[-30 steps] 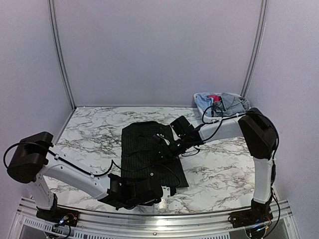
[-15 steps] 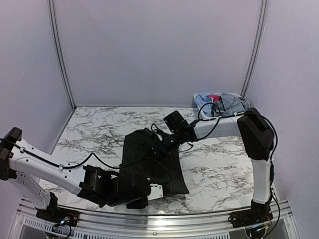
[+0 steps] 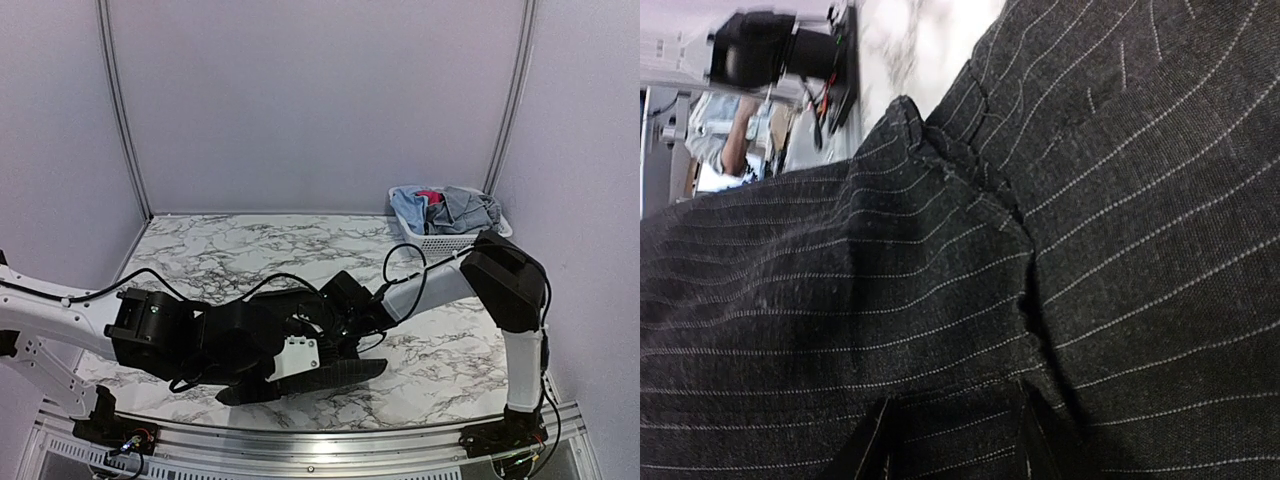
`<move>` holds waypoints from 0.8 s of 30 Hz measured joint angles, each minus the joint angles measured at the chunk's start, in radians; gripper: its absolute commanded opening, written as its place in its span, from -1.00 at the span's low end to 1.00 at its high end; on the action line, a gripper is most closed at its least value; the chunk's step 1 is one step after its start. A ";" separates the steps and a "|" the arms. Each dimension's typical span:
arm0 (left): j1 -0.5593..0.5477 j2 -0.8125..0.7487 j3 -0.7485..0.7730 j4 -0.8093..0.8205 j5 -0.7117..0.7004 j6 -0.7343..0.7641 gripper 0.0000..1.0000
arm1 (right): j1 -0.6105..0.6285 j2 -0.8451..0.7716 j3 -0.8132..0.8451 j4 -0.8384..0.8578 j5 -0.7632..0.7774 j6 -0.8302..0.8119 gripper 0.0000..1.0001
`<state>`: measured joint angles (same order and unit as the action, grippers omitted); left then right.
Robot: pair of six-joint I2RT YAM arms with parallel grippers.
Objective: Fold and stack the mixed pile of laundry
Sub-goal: Fold the 2/3-rectangle-folded shirt at the center of the board.
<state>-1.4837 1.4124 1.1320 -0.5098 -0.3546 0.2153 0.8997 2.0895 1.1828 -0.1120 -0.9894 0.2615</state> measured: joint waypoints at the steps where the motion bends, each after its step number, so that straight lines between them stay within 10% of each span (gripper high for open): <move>1: 0.004 -0.009 0.008 -0.012 0.011 -0.001 -1.00 | 0.015 -0.019 -0.029 0.010 -0.001 0.008 -0.23; 9: 0.023 -0.037 0.014 -0.058 0.143 -0.004 -1.00 | 0.058 -0.105 -0.081 -0.050 0.027 0.019 -0.03; 24: 0.053 -0.050 0.014 -0.085 0.393 -0.032 -1.00 | -0.121 -0.107 0.371 -0.296 0.109 -0.142 0.03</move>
<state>-1.4307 1.3628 1.1461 -0.5949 0.0380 0.1833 0.7788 1.9823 1.5539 -0.4076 -0.8799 0.1192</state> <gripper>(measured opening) 0.030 0.531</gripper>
